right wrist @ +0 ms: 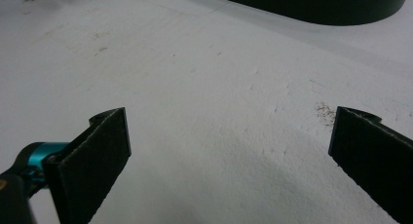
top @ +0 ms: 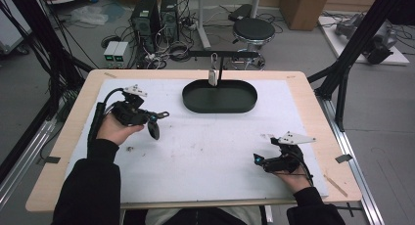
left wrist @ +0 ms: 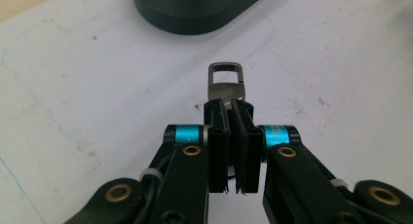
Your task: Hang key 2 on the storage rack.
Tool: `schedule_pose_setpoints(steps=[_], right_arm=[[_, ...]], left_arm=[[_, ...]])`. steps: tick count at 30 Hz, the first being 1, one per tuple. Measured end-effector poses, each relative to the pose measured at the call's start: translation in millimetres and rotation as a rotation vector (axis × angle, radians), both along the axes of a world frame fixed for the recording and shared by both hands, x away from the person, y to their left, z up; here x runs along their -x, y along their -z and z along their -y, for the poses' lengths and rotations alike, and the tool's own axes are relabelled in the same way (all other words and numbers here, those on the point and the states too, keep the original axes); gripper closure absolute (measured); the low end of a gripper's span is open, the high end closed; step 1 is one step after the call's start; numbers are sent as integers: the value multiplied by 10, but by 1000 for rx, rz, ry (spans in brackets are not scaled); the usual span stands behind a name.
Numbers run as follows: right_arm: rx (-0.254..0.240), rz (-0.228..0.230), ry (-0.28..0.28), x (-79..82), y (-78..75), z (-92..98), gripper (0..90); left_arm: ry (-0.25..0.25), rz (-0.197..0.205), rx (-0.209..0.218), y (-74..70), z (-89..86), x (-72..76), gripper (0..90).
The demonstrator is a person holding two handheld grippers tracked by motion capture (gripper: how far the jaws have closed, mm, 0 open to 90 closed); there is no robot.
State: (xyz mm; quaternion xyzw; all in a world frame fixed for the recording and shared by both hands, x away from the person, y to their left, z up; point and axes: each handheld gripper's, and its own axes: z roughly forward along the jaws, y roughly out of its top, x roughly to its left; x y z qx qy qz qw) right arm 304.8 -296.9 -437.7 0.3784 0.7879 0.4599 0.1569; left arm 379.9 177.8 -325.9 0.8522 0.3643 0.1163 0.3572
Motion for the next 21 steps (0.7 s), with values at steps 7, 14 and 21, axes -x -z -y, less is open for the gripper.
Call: schedule_pose_setpoints(steps=[7, 14, 21], right_arm=[[0, -4, -3, -5, 7, 0, 9], [-4, 2, -1, -3, 2, -14, 9], [-9, 7, 9, -1, 4, 7, 9]], left_arm=[[40, 36, -23, -177, 248, -190, 854], [67, 83, 3, -360, 467, -397, 854], [74, 101, -3, -444, 557, -587, 854]])
